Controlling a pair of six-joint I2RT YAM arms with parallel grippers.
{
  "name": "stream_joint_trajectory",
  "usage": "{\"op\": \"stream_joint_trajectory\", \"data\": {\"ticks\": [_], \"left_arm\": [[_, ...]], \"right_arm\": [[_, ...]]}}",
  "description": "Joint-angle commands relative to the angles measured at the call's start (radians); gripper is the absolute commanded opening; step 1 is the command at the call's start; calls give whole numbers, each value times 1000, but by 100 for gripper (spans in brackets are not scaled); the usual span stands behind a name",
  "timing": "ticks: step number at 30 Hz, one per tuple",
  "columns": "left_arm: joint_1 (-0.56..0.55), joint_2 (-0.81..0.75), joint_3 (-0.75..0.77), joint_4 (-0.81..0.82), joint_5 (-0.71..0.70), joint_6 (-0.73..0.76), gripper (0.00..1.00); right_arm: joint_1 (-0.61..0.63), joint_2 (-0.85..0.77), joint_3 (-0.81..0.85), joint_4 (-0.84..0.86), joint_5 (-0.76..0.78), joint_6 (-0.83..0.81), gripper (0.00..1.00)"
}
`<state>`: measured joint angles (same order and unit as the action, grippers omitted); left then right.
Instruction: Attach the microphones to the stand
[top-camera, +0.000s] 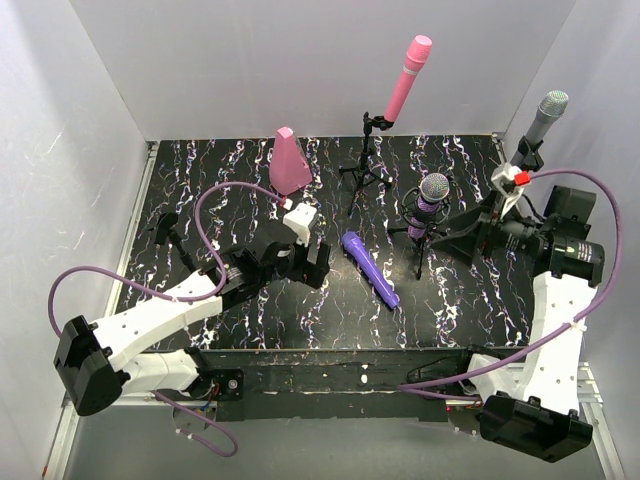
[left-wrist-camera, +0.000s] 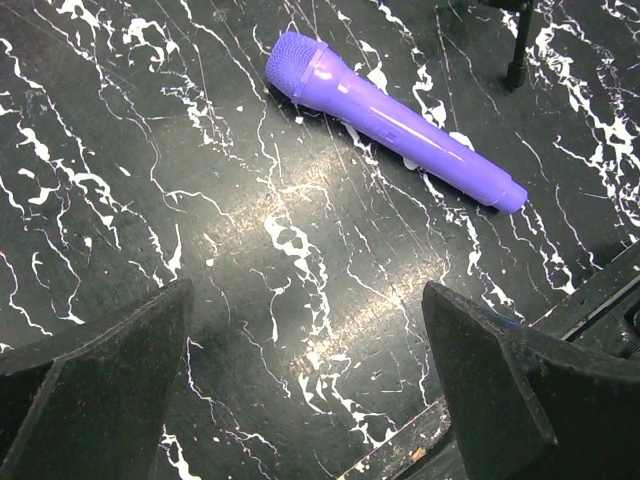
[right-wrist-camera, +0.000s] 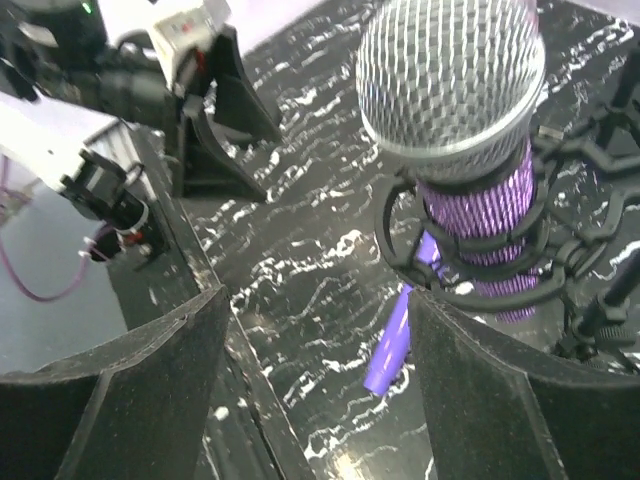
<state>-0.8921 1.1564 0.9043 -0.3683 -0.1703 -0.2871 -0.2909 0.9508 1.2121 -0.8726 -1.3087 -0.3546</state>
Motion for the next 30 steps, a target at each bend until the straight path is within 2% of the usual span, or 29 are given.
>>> {"op": "stream_joint_trajectory", "data": {"ticks": [1,3,7,12,30], "left_arm": [[2,-24,-27,-11,-21,-14,98],[2,-24,-36,-11,-24,-20,98],[2,-34,-50,-8,-26,-29,98],[2,-46,-59,-12,-38,-29,98],[1,-46,-73,-9,-43,-40,98]], "right_arm": [[6,-24,-51,-321,103,-403,79],[6,-53,-118,-292,103,-415,79],[6,-115,-259,-128,135,-310,80],[6,-135,-367,-2,160,-241,80],[6,-115,-471,76,196,-222,80]]}}
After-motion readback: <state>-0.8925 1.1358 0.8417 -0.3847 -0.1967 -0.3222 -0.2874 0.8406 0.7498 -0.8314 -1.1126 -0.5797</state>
